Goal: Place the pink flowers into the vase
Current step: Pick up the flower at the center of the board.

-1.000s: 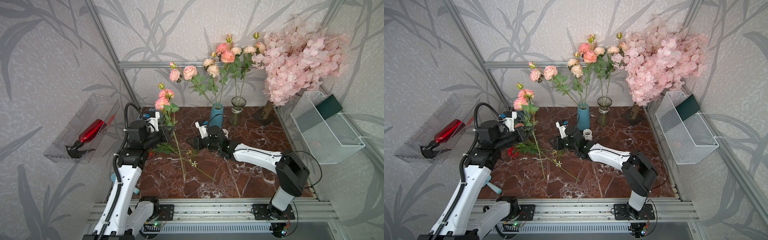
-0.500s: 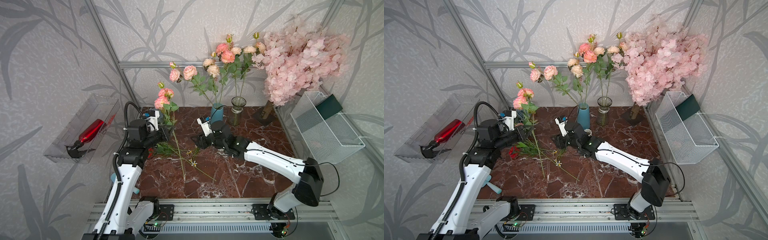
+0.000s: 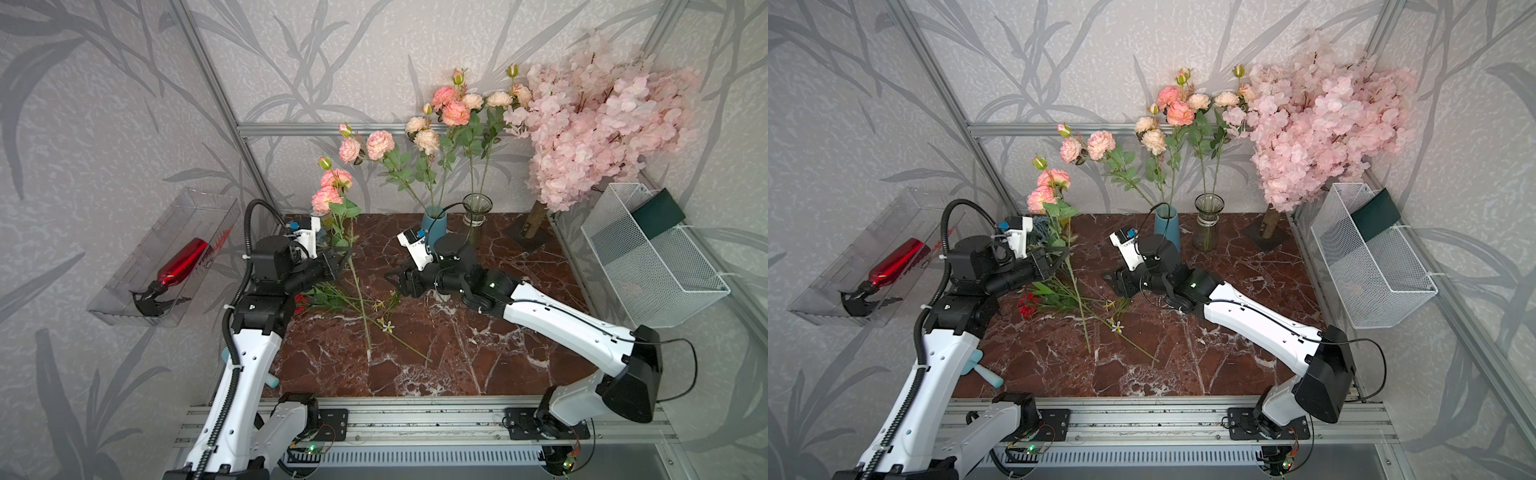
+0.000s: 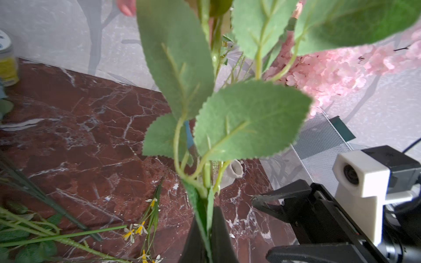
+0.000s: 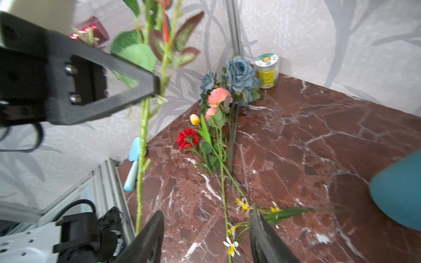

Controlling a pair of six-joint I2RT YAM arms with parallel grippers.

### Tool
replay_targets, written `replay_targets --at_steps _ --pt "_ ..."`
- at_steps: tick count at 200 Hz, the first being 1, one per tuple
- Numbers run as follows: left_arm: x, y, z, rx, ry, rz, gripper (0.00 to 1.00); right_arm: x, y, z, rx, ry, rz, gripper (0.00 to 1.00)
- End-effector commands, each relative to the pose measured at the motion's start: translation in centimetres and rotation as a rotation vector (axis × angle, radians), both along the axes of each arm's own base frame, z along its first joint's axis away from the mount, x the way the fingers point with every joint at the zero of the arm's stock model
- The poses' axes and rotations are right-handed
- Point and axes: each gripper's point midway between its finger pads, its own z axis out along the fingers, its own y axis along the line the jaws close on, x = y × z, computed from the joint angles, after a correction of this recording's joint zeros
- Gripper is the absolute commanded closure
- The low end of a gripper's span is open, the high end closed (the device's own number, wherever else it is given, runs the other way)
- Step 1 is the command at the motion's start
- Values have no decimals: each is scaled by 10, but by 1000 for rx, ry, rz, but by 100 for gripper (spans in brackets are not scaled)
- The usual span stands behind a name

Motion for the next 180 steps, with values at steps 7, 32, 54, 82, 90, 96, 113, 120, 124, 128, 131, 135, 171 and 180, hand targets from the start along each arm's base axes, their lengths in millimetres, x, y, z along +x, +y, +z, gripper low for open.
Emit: replay_targets --at_steps 7,32,54,82,90,96,113,120,124,128,131,135,171,180 --pt "-15 -26 23 -92 -63 -182 100 -23 7 49 167 22 170 40" --pt "-22 -40 31 -146 -74 -282 100 -24 -7 69 219 17 187 40" --pt "-34 -52 36 -163 -87 -364 100 -27 -23 85 253 14 206 40" --pt "-46 -70 38 -191 -83 -478 100 -36 -35 101 287 12 245 39" --pt "-45 -71 38 -186 -80 -478 100 -41 -36 104 292 18 266 39" --pt "-44 -71 38 -184 -82 -474 100 -45 -36 106 294 29 283 39" --pt "-41 -70 44 -176 -97 -463 100 -56 -35 105 309 68 340 39" --pt "-41 -70 48 -179 -102 -460 100 -60 -34 102 314 84 357 39" --pt "-40 -70 51 -184 -108 -461 100 -61 -35 100 317 91 362 39" --pt "-39 -70 54 -188 -117 -458 100 -63 -34 98 320 98 369 39" --pt "-39 -70 55 -192 -119 -454 100 -64 -34 96 322 101 370 39" --pt "-38 -69 59 -197 -125 -450 100 -65 -33 93 326 106 373 39" --pt "-40 -70 82 -247 -168 -448 100 -74 -29 71 312 145 385 42" --pt "-41 -71 84 -254 -168 -446 100 -73 -28 66 310 148 377 43"
